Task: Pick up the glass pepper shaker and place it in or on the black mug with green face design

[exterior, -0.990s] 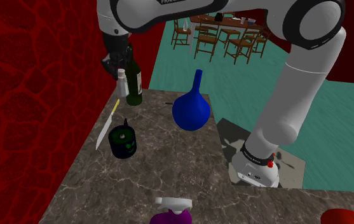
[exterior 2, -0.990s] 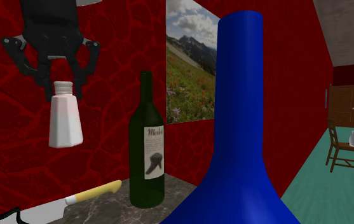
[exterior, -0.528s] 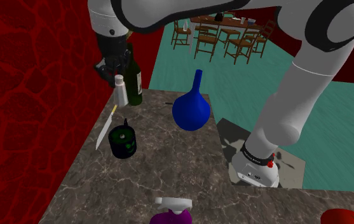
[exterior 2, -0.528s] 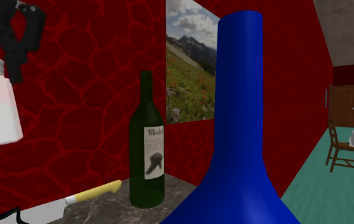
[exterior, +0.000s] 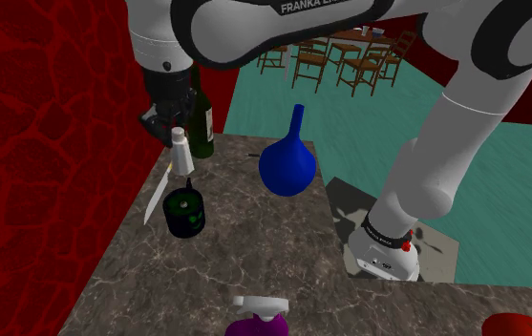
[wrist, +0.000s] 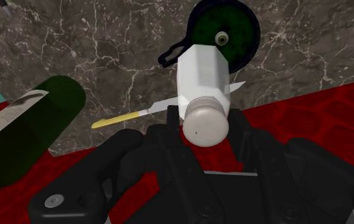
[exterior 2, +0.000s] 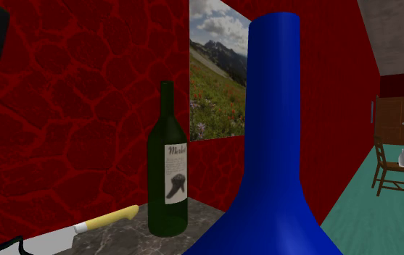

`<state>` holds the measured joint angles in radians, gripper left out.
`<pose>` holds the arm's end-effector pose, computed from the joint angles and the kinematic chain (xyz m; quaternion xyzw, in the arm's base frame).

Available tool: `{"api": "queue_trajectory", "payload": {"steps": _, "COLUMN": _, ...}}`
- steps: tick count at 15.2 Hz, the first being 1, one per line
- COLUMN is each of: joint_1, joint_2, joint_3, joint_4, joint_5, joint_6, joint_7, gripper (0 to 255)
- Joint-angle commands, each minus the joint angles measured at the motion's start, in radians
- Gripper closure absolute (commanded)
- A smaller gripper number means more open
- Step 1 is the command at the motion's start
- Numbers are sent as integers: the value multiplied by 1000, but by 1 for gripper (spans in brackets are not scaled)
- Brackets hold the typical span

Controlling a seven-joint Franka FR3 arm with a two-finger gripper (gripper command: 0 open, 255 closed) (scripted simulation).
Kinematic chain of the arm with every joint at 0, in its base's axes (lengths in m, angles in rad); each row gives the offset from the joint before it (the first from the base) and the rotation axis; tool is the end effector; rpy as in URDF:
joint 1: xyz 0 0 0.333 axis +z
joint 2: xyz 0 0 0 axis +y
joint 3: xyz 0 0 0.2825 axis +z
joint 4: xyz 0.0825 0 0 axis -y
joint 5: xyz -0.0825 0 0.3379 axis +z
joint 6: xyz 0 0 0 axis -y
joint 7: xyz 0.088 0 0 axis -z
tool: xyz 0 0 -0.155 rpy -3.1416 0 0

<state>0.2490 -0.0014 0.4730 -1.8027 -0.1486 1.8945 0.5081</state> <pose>0.4110 0.3386 0.4738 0.9883 0.1265 0.0793 0.0318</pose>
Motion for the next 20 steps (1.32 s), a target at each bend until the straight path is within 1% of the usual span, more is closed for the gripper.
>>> {"api": "queue_trajectory", "payload": {"steps": 1, "joint_1": 1, "joint_2": 4, "joint_3": 1, "joint_4": -23, "joint_5": -3, "joint_6": 26, "joint_7": 6, "gripper": 255}}
{"api": "queue_trajectory", "payload": {"steps": 14, "joint_1": 1, "joint_2": 35, "joint_3": 0, "joint_4": -164, "joint_5": -32, "joint_6": 192, "joint_7": 42, "gripper": 255}}
{"api": "queue_trajectory", "payload": {"steps": 20, "joint_1": 1, "joint_2": 37, "joint_3": 0, "joint_4": -168, "joint_5": -33, "joint_6": 197, "joint_7": 44, "gripper": 255}}
